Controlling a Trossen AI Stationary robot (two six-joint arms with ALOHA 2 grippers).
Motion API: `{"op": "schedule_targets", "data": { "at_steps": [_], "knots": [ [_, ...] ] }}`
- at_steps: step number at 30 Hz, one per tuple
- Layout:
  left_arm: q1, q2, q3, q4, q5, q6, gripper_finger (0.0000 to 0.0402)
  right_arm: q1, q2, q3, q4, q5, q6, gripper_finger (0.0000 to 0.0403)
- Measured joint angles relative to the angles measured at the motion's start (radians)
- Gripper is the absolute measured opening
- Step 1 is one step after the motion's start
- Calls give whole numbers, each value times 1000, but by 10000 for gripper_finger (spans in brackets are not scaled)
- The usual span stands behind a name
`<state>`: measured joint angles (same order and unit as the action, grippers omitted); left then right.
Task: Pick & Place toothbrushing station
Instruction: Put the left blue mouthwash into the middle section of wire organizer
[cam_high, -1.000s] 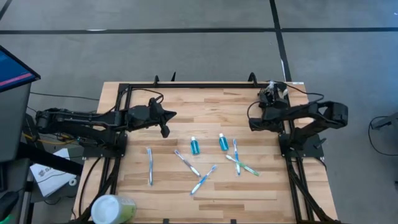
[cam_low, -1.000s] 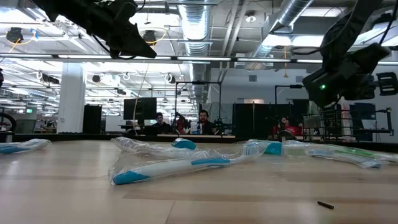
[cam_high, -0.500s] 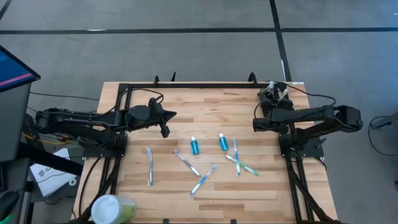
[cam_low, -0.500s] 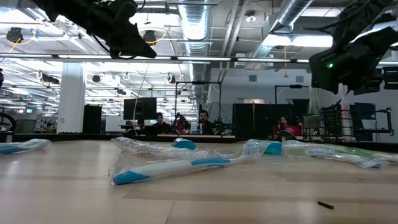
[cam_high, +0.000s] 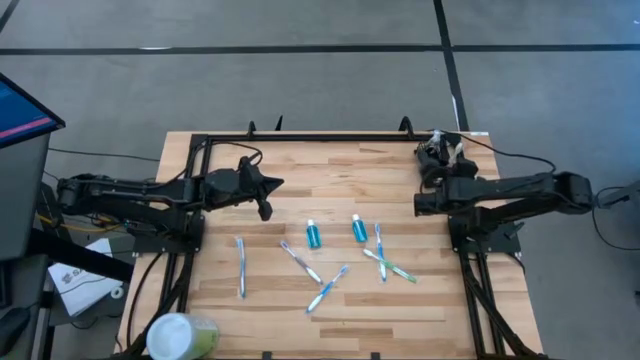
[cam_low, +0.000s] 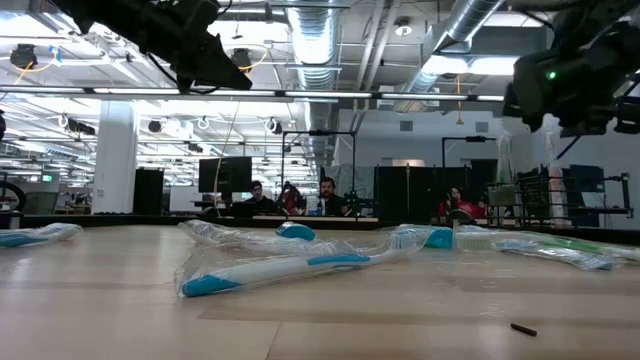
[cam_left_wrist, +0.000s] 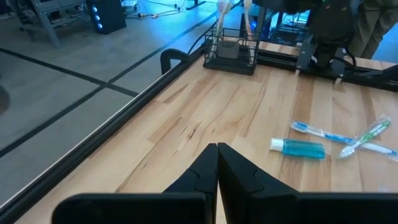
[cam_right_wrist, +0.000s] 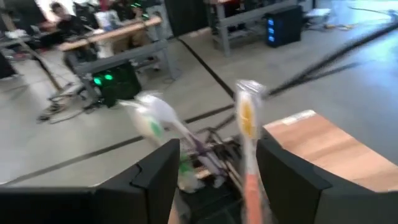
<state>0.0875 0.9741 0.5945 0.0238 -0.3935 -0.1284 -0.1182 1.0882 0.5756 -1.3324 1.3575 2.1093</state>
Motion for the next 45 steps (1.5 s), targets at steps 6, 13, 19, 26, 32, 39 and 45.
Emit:
{"op": "schedule_targets", "data": {
  "at_steps": [6,13,19,26,32,39,45],
  "knots": [
    [0,-33,0,-4,-1,0,2,66,-4,92,1,6,-135,206],
    [0,-100,0,-1,-9,-7,2,133,-4,243,1,6,-361,200],
    [0,-118,0,-9,-9,-52,2,209,-4,350,1,4,-468,193],
    [-3,-102,-2,-80,23,-134,2,300,-4,459,4,-86,-521,185],
    [-3,-104,-2,-77,135,-269,2,363,-4,570,13,-232,-592,183],
    [-7,-104,-2,-76,238,-374,2,386,-5,667,103,-349,-717,185],
    [-55,-104,-2,-77,249,-441,2,355,-4,675,261,-478,-876,180]
  ]
}}
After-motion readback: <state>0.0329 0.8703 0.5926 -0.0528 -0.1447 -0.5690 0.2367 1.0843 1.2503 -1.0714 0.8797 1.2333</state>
